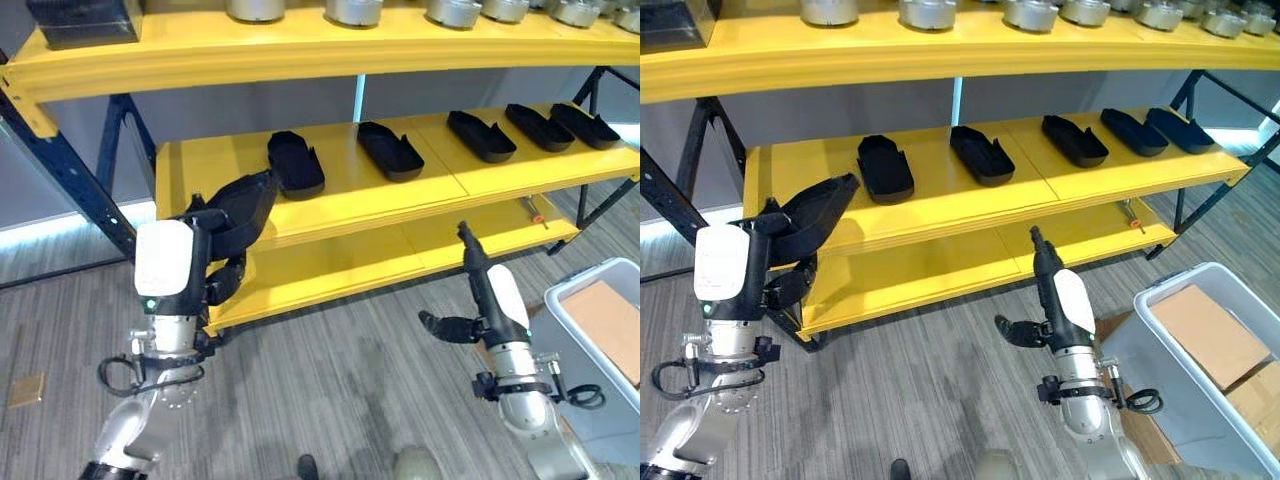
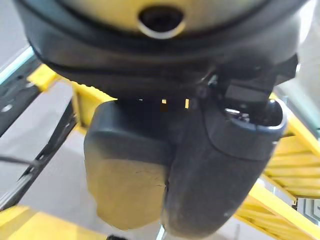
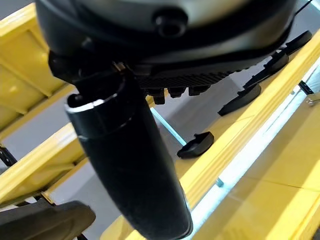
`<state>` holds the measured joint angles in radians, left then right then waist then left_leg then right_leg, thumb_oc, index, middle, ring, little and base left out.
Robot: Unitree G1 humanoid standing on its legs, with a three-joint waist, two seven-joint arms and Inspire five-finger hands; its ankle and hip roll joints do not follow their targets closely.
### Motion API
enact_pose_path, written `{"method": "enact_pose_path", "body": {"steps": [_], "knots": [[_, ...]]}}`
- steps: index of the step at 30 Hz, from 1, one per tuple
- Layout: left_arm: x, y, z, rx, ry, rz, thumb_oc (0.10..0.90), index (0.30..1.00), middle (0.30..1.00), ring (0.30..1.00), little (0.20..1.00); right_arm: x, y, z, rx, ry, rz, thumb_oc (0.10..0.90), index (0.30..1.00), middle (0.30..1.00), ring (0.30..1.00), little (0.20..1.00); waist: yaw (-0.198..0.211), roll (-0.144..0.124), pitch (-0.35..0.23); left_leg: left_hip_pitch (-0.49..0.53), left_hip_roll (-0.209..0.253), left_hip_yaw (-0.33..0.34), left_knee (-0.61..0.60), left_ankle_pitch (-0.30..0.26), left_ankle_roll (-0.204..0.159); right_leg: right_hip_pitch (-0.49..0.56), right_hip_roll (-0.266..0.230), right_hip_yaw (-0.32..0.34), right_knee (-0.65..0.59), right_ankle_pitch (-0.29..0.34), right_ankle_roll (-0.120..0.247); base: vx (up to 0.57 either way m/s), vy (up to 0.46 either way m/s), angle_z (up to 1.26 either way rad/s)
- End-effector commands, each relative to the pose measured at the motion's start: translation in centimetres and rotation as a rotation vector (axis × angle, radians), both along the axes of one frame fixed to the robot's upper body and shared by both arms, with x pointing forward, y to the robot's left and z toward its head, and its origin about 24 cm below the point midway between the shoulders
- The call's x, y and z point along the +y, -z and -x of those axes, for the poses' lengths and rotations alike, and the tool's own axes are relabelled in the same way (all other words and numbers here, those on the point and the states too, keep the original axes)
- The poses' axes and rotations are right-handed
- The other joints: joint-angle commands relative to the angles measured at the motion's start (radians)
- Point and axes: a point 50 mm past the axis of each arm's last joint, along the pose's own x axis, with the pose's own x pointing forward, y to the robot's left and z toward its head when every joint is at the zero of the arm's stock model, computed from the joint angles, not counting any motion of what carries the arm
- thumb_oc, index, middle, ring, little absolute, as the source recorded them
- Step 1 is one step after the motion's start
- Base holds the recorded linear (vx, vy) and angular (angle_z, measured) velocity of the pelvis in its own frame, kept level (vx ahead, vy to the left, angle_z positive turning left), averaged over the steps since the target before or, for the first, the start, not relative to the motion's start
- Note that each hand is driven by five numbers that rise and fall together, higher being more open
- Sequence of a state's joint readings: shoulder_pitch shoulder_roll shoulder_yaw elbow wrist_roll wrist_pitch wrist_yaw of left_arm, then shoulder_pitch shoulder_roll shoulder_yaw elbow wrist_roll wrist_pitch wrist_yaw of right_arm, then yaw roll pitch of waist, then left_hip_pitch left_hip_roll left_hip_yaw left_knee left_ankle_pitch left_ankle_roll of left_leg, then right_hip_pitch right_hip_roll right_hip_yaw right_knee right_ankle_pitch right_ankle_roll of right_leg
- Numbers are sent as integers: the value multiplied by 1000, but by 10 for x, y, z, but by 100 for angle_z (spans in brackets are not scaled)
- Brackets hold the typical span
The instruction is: Move parts from the plastic box to the shelf.
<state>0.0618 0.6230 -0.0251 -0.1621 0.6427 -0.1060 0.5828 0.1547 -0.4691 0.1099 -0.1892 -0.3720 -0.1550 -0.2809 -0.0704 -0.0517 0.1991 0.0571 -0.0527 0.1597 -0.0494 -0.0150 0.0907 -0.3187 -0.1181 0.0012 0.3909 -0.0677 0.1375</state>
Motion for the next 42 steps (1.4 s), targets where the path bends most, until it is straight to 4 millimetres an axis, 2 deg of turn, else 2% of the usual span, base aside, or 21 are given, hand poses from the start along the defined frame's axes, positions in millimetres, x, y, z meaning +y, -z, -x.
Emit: {"method": "enact_pose_path", "body": {"steps": [1,6,8,11,16,19,20,21,23,25,27,28,29,31,32,33,34,35,36,39,42], "knots": [[-12,-51,4,-296,58,-28,400,300,300,300,300,3,-49,-17,-246,-78,23,900,1000,1000,1000,1000,-16,-6,-57,78,32,-68,-38,-51,-49,54,19,-128,-333,233,16,198,-28,-11],[-26,-52,3,-300,134,-37,400,300,300,300,300,1,-54,-14,-259,-97,42,900,1000,1000,1000,1000,-38,-16,-87,94,37,-86,-25,-76,-65,144,62,-54,-398,232,-5,190,-70,29],[-28,-51,4,-295,148,-23,400,300,300,300,300,-1,-56,-13,-263,-97,40,900,1000,1000,1000,1000,-34,-9,-91,89,43,-84,-16,-80,-70,147,62,-70,-393,229,-7,183,-77,65],[-34,-47,4,-264,196,8,400,300,300,300,300,-11,-53,-8,-245,-67,27,900,1000,1000,1000,1000,-44,0,-110,100,75,-86,-8,-84,-88,159,73,-91,-369,190,-26,220,-92,15],[-37,-46,4,-240,228,36,400,300,300,300,300,-19,-50,-3,-227,-40,33,900,1000,1000,1000,1000,-57,2,-111,100,105,-110,13,-84,-109,163,82,-106,-345,153,-44,132,-82,18],[-41,-47,3,-233,258,48,400,300,300,300,300,-23,-52,-3,-230,-35,45,900,1000,1000,1000,1000,-56,-1,-98,54,117,-112,132,-67,-136,181,84,-113,-343,133,-63,110,-98,25],[-42,-49,4,-235,274,48,400,300,300,300,300,-23,-55,-3,-241,-42,53,900,1000,1000,1000,1000,-44,-12,-72,-21,111,-111,299,-18,-172,214,80,-121,-354,129,-80,20,-98,36],[-43,-50,5,-236,285,49,400,300,300,300,300,-25,-56,-2,-242,-43,59,900,1000,1000,1000,1000,-31,-21,-55,-69,99,-121,394,9,-187,232,76,-126,-362,127,-88,32,-109,13],[-43,-50,5,-231,287,50,400,300,300,300,300,-25,-59,-3,-253,-45,67,900,1000,1000,1000,1000,-15,-30,-33,-137,82,-150,499,40,-203,253,70,-135,-375,124,-95,20,-46,13],[-42,-50,4,-230,287,60,400,300,300,300,300,-28,-59,-4,-257,-22,64,900,1000,1000,1000,1000,-24,-41,-23,-184,163,-115,470,54,-195,264,49,-147,-380,122,-90,60,13,1],[-40,-50,7,-236,279,66,400,300,300,300,300,-31,-56,-2,-251,2,54,900,1000,1000,1000,1000,-24,-55,-31,-172,244,-92,327,23,-177,278,24,-146,-385,118,-68,151,126,40],[-37,-51,8,-249,269,74,400,300,300,300,300,-31,-55,-3,-257,13,46,900,1000,1000,1000,1000,-21,-59,-35,-157,297,-96,198,57,-181,281,8,-136,-383,108,-49,158,198,32],[-35,-52,7,-253,262,81,400,300,300,300,300,-32,-54,-3,-256,24,41,900,1000,1000,1000,1000,-20,-56,-35,-153,336,-100,138,99,-188,283,-2,-126,-380,99,-40,161,237,1],[-35,-53,8,-266,260,109,400,300,300,300,300,-31,-53,-5,-261,30,31,900,1000,1000,1000,1000,-8,-32,-37,-145,378,-143,14,190,-214,279,-3,-98,-373,80,-26,131,248,-32],[-34,-53,8,-267,257,121,400,300,300,300,300,-30,-53,-6,-262,28,26,900,1000,1000,1000,1000,-5,-19,-40,-133,385,-160,-15,218,-231,276,0,-86,-366,75,-22,98,234,-39],[-34,-52,8,-265,256,127,400,300,300,300,300,-28,-52,-6,-260,19,21,900,1000,1000,1000,1000,-8,-2,-46,-115,383,-162,-34,190,-231,273,2,-80,-358,68,-18,101,251,-47],[-35,-51,8,-260,258,125,400,300,300,300,300,-29,-50,-5,-247,30,24,900,1000,1000,1000,1000,-21,9,-59,-102,384,-131,-37,175,-243,278,-3,-74,-353,72,-15,74,180,-66],[-35,-51,8,-258,258,125,400,300,300,300,300,-29,-49,-5,-246,30,25,900,1000,1000,1000,1000,-18,10,-60,-101,384,-128,-37,173,-243,278,-2,-71,-355,72,-14,187,343,-57],[-38,-54,8,-258,278,104,400,300,300,300,300,-30,-46,-3,-229,40,14,900,1000,1000,1000,1000,-22,9,-80,-68,337,-113,-37,137,-235,298,-30,-61,-370,95,0,138,251,-45],[-39,-55,6,-249,293,89,400,300,300,300,300,-31,-40,0,-196,56,14,900,1000,1000,1000,1000,-23,-7,-88,-36,292,-65,-38,103,-221,319,-79,-60,-381,112,28,132,282,-11],[-41,-58,3,-260,298,89,400,300,300,300,300,-30,-36,0,-177,68,14,900,1000,1000,1000,1000,-21,-20,-96,-23,270,-42,-37,84,-210,327,-109,-61,-389,122,46,67,154,0]]}}
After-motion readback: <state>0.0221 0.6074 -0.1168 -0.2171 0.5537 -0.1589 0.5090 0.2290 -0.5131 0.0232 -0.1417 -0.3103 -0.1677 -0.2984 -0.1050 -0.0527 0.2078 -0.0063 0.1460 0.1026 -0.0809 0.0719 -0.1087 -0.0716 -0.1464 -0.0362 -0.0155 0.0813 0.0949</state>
